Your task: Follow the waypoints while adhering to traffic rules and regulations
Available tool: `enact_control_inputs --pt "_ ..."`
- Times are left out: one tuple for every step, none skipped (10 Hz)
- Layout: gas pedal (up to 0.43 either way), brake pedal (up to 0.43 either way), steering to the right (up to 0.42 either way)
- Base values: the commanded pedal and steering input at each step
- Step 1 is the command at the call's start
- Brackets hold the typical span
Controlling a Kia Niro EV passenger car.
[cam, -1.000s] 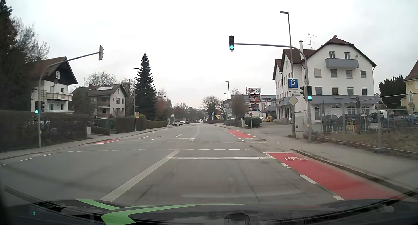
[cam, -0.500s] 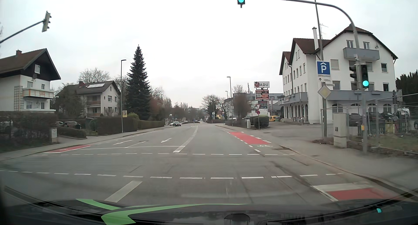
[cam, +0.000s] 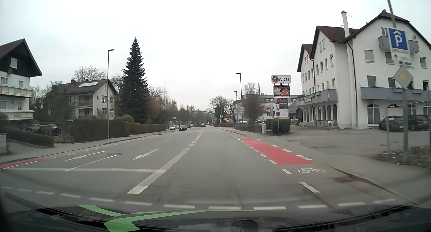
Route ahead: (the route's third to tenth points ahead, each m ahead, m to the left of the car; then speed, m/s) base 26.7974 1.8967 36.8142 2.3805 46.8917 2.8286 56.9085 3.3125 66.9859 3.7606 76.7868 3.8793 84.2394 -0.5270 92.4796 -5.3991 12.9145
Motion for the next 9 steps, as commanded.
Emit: enact_control_inputs --pt "0.059 0.0 -0.005" --pt "0.059 0.0 -0.006" --pt "0.067 0.0 -0.008" --pt "0.067 0.0 -0.01" --pt "0.067 0.0 -0.01" --pt "0.067 0.0 -0.011" --pt "0.067 0.0 -0.011" --pt "0.067 0.0 -0.012" --pt "0.0 0.0 -0.012"
